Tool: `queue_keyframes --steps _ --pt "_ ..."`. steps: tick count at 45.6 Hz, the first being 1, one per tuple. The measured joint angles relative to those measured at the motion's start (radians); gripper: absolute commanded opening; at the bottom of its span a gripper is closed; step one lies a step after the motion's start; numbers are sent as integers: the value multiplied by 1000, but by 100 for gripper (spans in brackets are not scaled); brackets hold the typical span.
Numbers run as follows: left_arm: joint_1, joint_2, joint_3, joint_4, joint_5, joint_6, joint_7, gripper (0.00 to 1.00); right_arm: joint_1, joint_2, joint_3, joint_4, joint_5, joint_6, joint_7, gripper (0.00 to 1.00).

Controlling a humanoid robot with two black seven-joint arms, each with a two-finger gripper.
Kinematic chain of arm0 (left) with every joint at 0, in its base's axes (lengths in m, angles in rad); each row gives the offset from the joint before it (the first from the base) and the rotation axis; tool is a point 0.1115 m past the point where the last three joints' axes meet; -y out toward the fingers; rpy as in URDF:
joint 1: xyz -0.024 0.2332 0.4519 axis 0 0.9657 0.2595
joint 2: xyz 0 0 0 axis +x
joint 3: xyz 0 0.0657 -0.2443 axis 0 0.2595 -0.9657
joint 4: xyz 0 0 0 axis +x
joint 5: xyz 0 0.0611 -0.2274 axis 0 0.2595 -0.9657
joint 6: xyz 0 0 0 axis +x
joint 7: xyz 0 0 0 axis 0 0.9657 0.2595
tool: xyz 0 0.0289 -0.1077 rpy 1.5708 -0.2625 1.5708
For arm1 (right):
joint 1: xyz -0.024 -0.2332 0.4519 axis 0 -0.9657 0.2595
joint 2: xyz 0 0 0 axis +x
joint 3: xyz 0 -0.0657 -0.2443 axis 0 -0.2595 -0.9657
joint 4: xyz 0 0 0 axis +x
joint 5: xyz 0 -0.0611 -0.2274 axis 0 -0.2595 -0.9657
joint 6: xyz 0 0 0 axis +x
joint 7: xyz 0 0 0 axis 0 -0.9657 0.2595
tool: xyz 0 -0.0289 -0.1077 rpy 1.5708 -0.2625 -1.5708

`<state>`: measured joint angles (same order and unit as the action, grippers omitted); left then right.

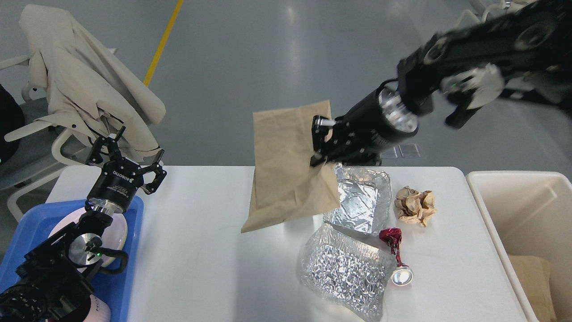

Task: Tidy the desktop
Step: 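Grasp the large brown paper bag and lift it up, then carry the brown paper bag over the bin and release it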

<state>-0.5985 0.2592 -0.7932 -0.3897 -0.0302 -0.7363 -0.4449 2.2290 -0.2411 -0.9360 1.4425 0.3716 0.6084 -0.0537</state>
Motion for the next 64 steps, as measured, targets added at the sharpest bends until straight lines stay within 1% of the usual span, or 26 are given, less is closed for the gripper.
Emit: queue_keyframes --steps 1,5,7,10,15,21,27,30,33,36,39,41,44,46,50,53,56,59,62,64 --pt "0 0 0 0 0 0 0 100 60 -32 -10 0 -11 57 0 0" --pt "0 0 0 0 0 0 0 100 230 -127 -29 -21 -84 229 -3 0" --pt "0 0 0 0 0 0 0 100 296 -172 -30 -46 -140 293 -4 0" --pt "0 0 0 0 0 0 0 100 354 -220 -32 -84 -214 333 -5 0" --pt "0 0 0 0 0 0 0 100 393 -284 -35 -147 -312 350 -5 0" --pt "0 0 0 0 0 0 0 100 398 -339 -42 -180 -384 351 -5 0" --pt "0 0 0 0 0 0 0 100 364 -369 -114 -244 -488 352 1 0" --pt "0 0 0 0 0 0 0 100 292 -406 -152 -315 -561 352 7 0" --pt "0 0 0 0 0 0 0 100 192 -470 -158 -390 -649 352 10 0" --pt "0 0 0 0 0 0 0 100 78 -550 -142 -464 -760 352 18 0" --pt "0 0 0 0 0 0 0 100 -53 -624 -101 -524 -870 345 37 0" --pt "0 0 0 0 0 0 0 100 -148 -657 -74 -552 -923 312 56 0" --pt "0 0 0 0 0 0 0 100 -320 -686 -39 -595 -977 202 91 0" --pt "0 0 0 0 0 0 0 100 -444 -691 -26 -629 -992 102 110 0" --pt "0 0 0 0 0 0 0 100 -671 -684 -14 -705 -1001 -105 129 0" --pt "0 0 0 0 0 0 0 100 -840 -654 -10 -772 -999 -254 137 0" --pt "0 0 0 0 0 0 0 100 -996 -602 -3 -856 -989 -373 142 0" --pt "0 0 0 0 0 0 0 100 -1135 -546 13 -952 -958 -452 145 0" --pt "0 0 0 0 0 0 0 100 -1258 -495 30 -1037 -905 -492 147 0" --pt "0 0 0 0 0 0 0 100 -1337 -458 43 -1093 -861 -510 147 39"
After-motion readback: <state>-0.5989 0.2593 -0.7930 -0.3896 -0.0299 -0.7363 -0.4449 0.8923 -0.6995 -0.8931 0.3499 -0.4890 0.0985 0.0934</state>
